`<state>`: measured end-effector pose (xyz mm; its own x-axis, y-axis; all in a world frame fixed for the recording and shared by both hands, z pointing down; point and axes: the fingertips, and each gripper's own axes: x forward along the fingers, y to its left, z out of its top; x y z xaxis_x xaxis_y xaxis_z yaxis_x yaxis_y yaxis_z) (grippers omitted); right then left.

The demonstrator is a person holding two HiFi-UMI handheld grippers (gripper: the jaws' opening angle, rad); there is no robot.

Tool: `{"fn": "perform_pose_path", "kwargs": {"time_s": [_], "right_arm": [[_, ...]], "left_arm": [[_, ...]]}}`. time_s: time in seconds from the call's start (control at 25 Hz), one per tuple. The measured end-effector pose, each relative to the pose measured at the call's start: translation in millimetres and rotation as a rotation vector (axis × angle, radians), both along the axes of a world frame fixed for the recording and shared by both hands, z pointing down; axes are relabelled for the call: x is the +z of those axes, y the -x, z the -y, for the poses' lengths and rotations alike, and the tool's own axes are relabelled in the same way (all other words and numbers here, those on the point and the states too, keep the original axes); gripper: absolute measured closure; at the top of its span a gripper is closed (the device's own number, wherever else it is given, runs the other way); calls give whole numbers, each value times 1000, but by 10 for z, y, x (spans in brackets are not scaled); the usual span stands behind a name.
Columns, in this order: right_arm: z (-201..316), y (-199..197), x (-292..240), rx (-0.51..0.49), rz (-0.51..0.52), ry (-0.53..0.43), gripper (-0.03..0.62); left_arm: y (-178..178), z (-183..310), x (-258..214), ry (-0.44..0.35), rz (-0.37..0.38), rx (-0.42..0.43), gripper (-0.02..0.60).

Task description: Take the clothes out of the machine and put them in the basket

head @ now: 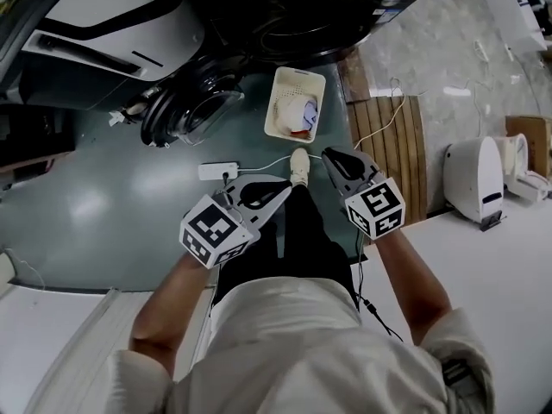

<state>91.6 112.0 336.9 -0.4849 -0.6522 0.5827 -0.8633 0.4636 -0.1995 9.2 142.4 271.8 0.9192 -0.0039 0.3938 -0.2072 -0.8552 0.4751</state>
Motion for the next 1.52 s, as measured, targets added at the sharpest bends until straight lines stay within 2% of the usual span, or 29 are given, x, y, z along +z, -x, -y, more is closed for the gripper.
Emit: {"fn": "perform_pose_path", "kwargs": {"time_s": [0.28,0.56,0.8,1.52], "right_arm": [[-399,262,-496,-5,47,-17,568],[-614,446,-933,-28,22,-66,571],[-761,573,-1242,-15,28,-118,571],[-1059,782,-1554,-5,17,-173,577]], "left_arm": [[359,-167,-266,-28,38,-46,584],[519,-360,-590,-84,33,-17,584],[600,-478,-821,-99,7,-12,584],[890,-735,-1054,-128,-27,-37,584]]}}
